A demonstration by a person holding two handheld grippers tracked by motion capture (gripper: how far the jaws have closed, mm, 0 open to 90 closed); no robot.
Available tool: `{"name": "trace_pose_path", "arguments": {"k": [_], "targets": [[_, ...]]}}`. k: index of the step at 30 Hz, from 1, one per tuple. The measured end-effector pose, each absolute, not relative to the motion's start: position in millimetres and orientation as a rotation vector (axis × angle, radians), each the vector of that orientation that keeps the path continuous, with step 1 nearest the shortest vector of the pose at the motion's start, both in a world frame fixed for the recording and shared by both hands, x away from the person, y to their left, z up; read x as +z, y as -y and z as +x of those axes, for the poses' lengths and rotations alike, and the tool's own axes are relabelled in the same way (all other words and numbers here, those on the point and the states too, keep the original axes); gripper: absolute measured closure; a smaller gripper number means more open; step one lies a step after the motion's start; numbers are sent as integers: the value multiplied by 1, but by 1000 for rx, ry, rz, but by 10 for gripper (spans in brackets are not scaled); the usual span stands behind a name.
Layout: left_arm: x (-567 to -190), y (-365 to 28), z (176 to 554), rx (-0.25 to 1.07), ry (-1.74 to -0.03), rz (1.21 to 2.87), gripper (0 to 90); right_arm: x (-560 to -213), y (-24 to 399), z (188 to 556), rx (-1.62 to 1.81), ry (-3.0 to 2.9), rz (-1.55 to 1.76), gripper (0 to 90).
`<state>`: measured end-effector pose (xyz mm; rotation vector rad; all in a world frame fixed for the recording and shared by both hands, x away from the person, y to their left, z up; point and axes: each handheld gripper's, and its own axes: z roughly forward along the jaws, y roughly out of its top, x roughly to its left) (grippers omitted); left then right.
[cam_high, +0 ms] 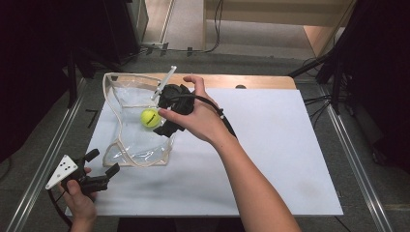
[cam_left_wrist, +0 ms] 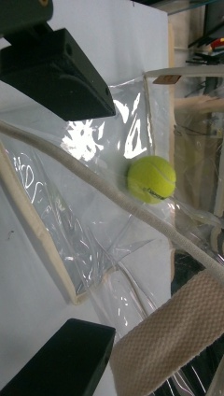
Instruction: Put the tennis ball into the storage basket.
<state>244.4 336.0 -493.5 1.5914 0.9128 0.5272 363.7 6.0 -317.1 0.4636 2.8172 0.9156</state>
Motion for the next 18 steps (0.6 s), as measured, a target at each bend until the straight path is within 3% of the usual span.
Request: {"name": "trace_pose_path", "arguments": {"k": [18], "targets": [[-494,-336,245,530,-914,1598,0,-335,27,362,893,-2806,544,0]]}}
